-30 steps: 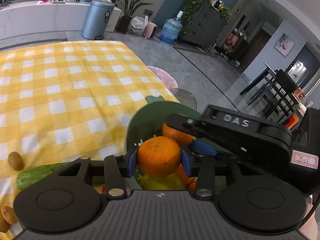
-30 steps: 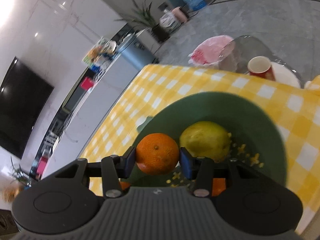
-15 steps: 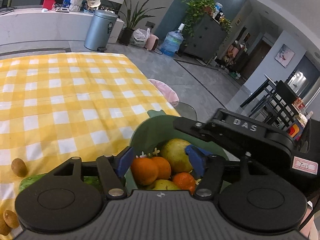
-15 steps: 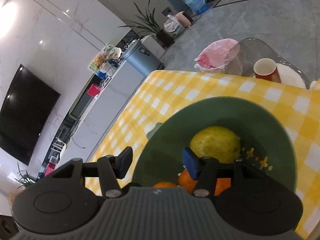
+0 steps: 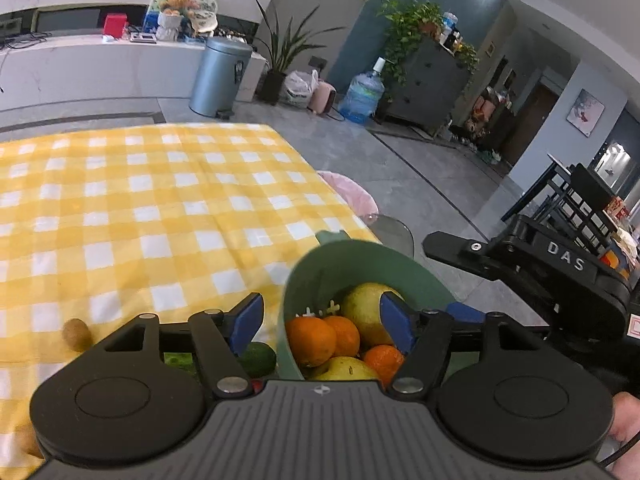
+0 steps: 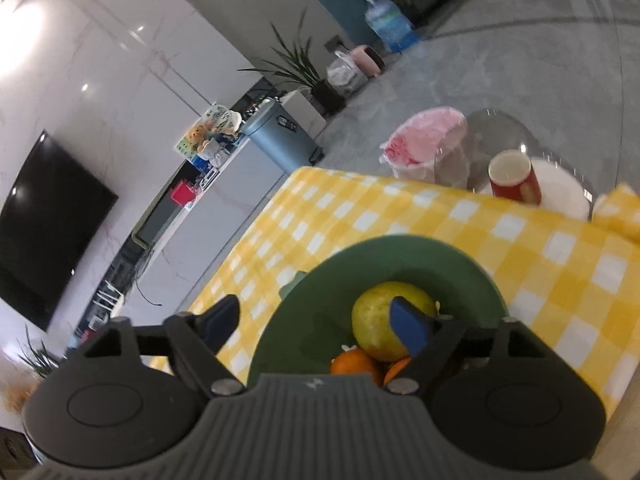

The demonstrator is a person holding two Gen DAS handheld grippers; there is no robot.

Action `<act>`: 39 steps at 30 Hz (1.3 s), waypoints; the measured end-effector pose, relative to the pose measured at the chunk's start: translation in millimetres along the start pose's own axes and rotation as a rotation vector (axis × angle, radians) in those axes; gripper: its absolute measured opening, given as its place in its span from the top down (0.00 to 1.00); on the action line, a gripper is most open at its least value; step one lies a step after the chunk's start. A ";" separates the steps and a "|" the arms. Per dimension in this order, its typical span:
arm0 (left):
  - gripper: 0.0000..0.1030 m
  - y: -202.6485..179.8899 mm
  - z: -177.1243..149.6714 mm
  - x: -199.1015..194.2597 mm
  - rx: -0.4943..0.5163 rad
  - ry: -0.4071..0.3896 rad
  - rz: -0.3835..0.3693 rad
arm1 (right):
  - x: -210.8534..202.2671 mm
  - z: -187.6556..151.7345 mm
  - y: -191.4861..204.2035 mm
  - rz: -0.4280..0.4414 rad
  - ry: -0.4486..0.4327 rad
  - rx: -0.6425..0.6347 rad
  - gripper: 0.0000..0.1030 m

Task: Organize fruits
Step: 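Grasp a small brown kiwi with the left tool while the right tool grasps another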

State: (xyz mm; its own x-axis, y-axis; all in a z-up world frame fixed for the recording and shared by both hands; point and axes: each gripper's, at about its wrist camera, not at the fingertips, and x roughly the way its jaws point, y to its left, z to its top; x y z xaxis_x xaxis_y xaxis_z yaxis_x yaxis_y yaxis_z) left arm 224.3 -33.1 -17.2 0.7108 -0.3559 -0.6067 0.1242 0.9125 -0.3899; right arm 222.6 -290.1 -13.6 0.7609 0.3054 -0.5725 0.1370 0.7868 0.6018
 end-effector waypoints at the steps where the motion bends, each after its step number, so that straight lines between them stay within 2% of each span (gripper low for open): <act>1: 0.22 0.9 0.7 -3.6 -0.001 -0.002 0.008 | -2.6 0.3 3.0 0.001 -0.004 -0.019 0.17; 3: 0.21 1.3 1.2 -9.9 0.017 -0.002 0.028 | -7.4 0.6 6.6 0.009 -0.003 -0.049 0.13; 6: 0.21 2.2 -1.8 -19.9 0.067 -0.009 0.100 | -11.6 0.5 8.5 0.016 -0.002 -0.059 0.13; 8: 0.21 7.1 -2.7 -26.1 0.063 -0.004 0.126 | -11.3 -0.6 10.9 0.034 0.009 -0.058 0.13; 13: 0.21 28.9 -3.8 -48.2 0.028 -0.021 0.199 | -2.8 -11.8 37.0 0.055 0.084 -0.135 0.44; 15: 0.21 41.1 -6.6 -59.7 0.009 -0.035 0.229 | 2.3 -17.5 49.5 0.068 0.116 -0.180 0.52; 22: 0.21 92.6 -28.6 -91.9 -0.105 -0.029 0.339 | 10.3 -34.4 74.6 0.080 0.193 -0.303 0.61; 26: 0.21 115.7 -43.6 -105.3 -0.133 -0.012 0.354 | 12.1 -39.4 74.6 0.060 0.226 -0.338 0.65; 29: 0.21 131.4 -49.7 -101.4 -0.102 0.058 0.375 | 9.3 -44.6 73.5 0.074 0.280 -0.337 0.69; 32: 0.22 139.8 -56.9 -92.1 -0.042 0.121 0.368 | 3.2 -54.4 83.8 0.118 0.343 -0.399 0.69; 34: 0.22 141.6 -62.7 -86.2 -0.002 0.159 0.352 | 5.5 -67.1 94.8 0.112 0.447 -0.460 0.67; 36: 0.22 141.0 -68.8 -81.5 0.032 0.164 0.342 | 11.4 -84.0 104.3 0.084 0.546 -0.510 0.67; 39: 0.24 137.5 -75.8 -75.7 0.069 0.176 0.320 | 23.7 -110.3 114.0 0.010 0.620 -0.591 0.68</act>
State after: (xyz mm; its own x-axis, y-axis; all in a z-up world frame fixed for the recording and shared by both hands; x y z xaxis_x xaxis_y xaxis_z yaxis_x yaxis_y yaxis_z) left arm 135.1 104.1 -77.4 0.5923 -0.0744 -0.8023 -0.0342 0.9925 -0.1173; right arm 186.3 -134.0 -20.1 0.2523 0.4162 -0.8736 -0.3519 0.8804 0.3179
